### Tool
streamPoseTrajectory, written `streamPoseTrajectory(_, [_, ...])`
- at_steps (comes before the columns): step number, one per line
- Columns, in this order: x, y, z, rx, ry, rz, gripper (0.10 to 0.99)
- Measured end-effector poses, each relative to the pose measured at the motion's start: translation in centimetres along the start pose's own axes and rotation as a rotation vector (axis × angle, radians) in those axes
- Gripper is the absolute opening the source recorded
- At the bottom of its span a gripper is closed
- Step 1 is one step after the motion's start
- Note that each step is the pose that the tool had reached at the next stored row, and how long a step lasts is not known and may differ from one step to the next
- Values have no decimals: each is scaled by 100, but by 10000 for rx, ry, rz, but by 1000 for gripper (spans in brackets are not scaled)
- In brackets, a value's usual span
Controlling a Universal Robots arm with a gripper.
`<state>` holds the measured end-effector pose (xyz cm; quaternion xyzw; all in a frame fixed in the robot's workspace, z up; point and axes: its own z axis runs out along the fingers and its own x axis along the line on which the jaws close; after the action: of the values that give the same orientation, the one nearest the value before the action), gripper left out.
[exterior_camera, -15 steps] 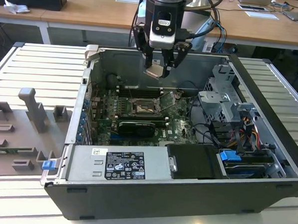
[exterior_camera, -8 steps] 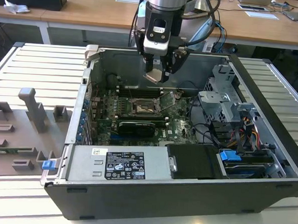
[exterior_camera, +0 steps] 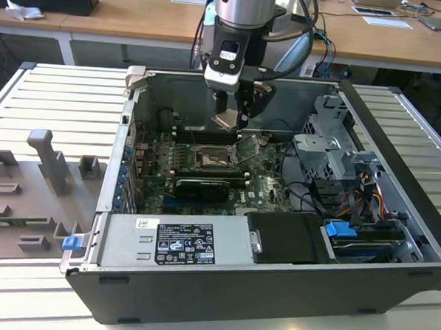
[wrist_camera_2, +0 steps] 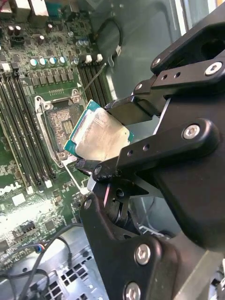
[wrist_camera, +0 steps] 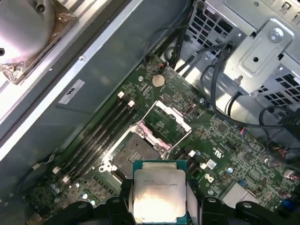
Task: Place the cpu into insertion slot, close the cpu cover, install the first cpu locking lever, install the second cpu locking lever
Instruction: 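Place the cpu into insertion slot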
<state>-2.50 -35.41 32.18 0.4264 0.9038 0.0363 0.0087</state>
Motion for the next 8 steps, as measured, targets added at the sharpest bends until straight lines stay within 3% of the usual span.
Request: streamPoseTrajectory(8, [-2,-11,151,-7,-71,878,537])
